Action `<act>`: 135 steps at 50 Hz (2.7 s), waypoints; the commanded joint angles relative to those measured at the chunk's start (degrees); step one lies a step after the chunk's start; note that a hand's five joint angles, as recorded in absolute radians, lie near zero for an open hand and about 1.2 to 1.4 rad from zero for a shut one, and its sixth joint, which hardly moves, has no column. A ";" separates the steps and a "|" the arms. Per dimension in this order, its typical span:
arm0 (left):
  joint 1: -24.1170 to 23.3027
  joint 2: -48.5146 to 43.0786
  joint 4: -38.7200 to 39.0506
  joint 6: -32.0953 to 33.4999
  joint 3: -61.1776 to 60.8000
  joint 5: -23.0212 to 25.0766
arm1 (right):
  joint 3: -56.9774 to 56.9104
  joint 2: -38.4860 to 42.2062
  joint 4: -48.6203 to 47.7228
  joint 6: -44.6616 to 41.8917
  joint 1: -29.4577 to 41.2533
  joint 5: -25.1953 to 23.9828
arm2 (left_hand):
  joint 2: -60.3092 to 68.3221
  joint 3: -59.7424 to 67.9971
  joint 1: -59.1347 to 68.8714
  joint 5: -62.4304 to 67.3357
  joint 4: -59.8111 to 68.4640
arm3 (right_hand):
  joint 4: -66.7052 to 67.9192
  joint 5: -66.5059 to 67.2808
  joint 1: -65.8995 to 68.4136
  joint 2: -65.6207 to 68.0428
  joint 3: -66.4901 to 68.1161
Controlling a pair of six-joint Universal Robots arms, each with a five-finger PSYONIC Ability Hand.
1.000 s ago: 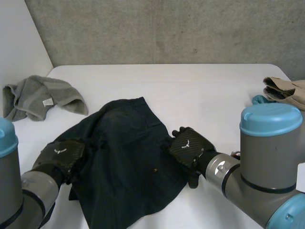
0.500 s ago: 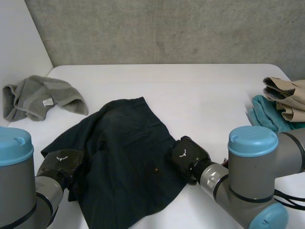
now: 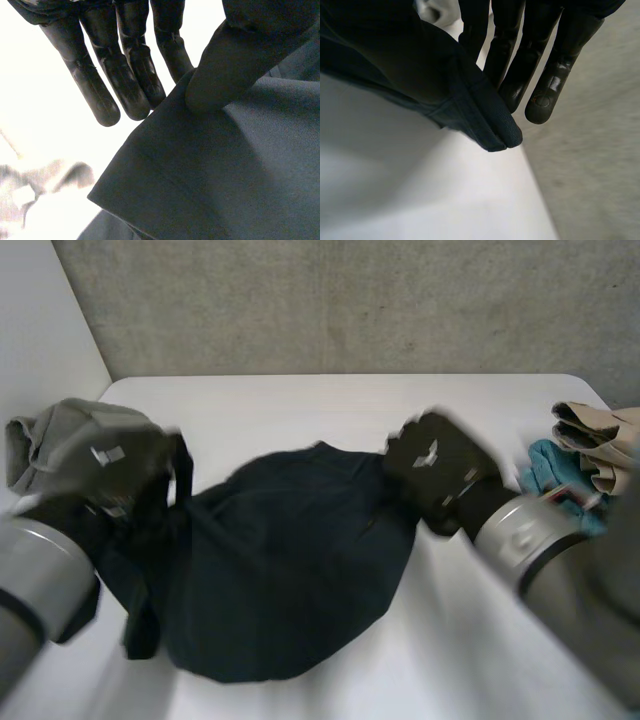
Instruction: Fold the laundry.
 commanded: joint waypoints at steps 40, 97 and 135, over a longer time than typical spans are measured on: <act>9.17 -57.33 1.28 -2.62 58.36 4.93 | -72.01 53.51 9.66 11.89 -2.61 13.76 | -32.05 -31.82 -28.39 -30.40 -32.56 | -23.75 -21.21 -10.82 -22.73 -22.48; 12.42 -74.74 37.48 36.84 66.54 3.16 | -15.96 26.11 6.28 10.76 -4.45 6.65 | -42.54 -42.30 -38.87 -40.88 -43.04 | -58.01 -55.47 -45.08 -56.99 -56.73; 4.25 -18.42 0.90 4.18 0.64 6.31 | 10.58 5.55 14.63 -17.97 -27.13 -21.02 | -46.53 -46.30 -42.87 -44.88 -47.04 | -47.49 -44.96 -34.56 -46.47 -46.22</act>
